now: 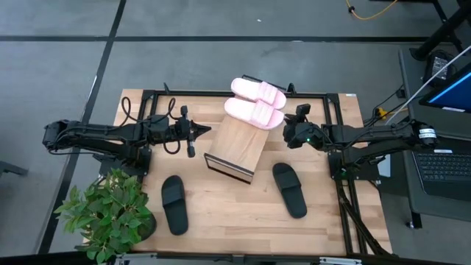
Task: Pick and place slides into the shelf
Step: Put the right black slide on the shelf
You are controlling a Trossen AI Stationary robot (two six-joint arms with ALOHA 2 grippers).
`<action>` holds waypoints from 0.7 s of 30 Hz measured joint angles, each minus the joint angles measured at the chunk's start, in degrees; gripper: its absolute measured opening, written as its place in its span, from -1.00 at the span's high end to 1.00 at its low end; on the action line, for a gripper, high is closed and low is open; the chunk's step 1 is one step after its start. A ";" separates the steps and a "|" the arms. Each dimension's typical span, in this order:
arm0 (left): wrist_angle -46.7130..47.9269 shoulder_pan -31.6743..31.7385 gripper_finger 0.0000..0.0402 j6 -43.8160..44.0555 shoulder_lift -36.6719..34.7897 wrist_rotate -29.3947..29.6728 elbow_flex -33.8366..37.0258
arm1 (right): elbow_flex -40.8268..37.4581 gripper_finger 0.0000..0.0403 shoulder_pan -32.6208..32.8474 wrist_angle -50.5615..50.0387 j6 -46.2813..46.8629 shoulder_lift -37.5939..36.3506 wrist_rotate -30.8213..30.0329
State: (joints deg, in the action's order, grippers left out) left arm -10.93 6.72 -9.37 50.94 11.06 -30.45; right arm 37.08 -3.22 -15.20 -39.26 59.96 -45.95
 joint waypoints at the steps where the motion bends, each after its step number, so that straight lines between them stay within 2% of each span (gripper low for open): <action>1: 0.05 0.00 1.00 0.00 0.00 -0.01 0.01 | 0.00 0.58 0.00 0.00 0.04 0.00 0.14; 9: 1.31 0.00 1.00 0.00 0.00 -0.01 -0.01 | 0.11 0.58 0.11 -0.13 0.15 -0.17 2.73; 15: 1.30 0.00 1.00 0.20 -0.02 -0.01 -0.01 | 4.26 0.66 1.86 -1.57 0.82 -0.71 2.97; 21: 1.28 0.00 1.00 -0.04 0.00 -0.01 -0.01 | 12.31 0.79 5.01 -12.88 9.87 -0.92 3.94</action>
State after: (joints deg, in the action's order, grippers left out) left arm -9.65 6.72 -9.40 50.94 11.05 -30.46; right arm 49.39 1.79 -28.09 -29.39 59.05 -42.01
